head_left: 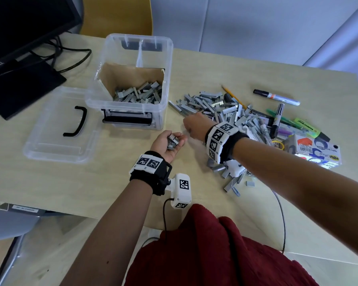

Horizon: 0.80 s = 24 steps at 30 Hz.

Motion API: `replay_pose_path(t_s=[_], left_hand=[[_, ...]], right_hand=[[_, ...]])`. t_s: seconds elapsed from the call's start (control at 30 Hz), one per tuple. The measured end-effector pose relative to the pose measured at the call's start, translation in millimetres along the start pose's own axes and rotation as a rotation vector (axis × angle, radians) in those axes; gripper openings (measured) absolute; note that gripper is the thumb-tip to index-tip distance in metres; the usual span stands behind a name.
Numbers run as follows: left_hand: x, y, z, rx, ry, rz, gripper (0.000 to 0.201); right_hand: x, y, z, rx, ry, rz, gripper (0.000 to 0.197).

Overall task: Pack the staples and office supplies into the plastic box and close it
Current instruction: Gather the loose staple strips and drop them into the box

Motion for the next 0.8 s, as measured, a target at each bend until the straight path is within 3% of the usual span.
replay_pose_path(t_s=[0.13, 0.27, 0.4, 0.6, 0.8], left_hand=[[3.9, -0.3, -3.1, 0.019, 0.016, 0.012, 0.035], [11.3, -0.5, -10.5, 0.029, 0.020, 0.035, 0.032], [22.7, 0.0, -12.1, -0.003, -0.021, 0.078, 0.034], [26.6, -1.6, -11.3, -0.014, -0.028, 0.061, 0.032], [32.4, 1.6, -11.8, -0.011, -0.031, 0.045, 0.034]], right_hand=[[-6.5, 13.7, 15.0, -0.144, -0.418, 0.076, 0.017], [0.2, 32.0, 17.3, -0.107, -0.602, 0.201, 0.017], [-32.0, 39.3, 14.5, -0.198, -0.521, 0.077, 0.008], [-38.5, 43.9, -19.1, -0.052, -0.186, -0.007, 0.018], [-28.9, 42.9, -29.4, -0.053, -0.095, -0.024, 0.020]])
Point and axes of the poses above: each hand's wrist, its own y-axis away from the middle knuckle, its own z-axis out of the back of the hand, x = y × z, the point moved 6 cm from there along -y, towards the middle knuckle, and after that the axes turned 14 degrees about x, right-handed, at the moved point
